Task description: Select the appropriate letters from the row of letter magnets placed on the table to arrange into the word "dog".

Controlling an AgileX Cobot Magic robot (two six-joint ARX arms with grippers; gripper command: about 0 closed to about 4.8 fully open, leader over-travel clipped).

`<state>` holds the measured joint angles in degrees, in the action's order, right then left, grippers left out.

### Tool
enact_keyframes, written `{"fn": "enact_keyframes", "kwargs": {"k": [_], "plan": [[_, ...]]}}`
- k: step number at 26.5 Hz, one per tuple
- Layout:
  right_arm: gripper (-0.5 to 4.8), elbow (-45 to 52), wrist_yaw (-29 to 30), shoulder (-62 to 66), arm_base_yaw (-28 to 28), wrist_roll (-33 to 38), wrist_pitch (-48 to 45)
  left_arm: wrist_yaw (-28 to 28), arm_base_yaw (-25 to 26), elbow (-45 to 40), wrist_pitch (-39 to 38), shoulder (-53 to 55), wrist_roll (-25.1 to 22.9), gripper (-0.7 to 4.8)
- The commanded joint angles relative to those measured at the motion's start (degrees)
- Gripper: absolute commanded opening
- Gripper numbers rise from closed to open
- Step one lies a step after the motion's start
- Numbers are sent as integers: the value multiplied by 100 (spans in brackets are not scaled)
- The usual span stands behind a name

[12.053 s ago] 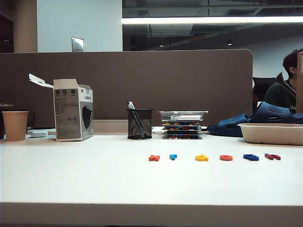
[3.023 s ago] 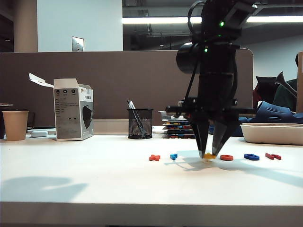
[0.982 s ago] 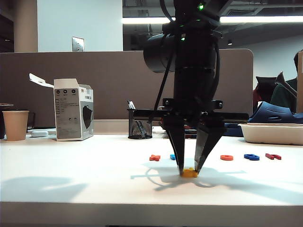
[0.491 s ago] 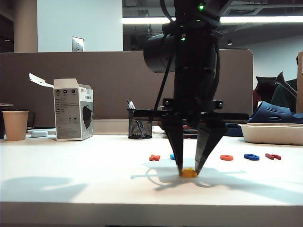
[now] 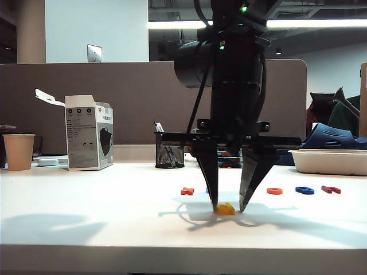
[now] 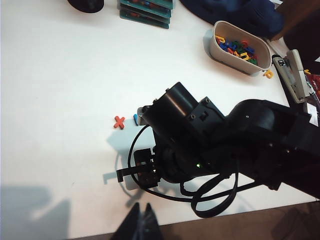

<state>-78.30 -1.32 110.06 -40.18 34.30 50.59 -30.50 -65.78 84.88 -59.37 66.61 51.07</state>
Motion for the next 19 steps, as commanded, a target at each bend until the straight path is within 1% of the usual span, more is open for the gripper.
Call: {"fn": "enact_keyframes", "kwargs": {"k": [1,12,15,17,19], "plan": [[243,-33,7,-39,-9,17,24,-35,0,20,15,-13,-7,-6],[244,-160,-28,-326,15,-7,20,-35,0,20,15,-13,-7,-6],[244,-297,-77,-341,39,-195,20,-35,0,20,15,-13,-7,-6],[243,-407,-197,-341,79,-295,57,-35,0,20,15,-13,-7,-6],[243,-509,-472,-341,98,-337,66,-35,0,20,15,-13,-7,-6]]}}
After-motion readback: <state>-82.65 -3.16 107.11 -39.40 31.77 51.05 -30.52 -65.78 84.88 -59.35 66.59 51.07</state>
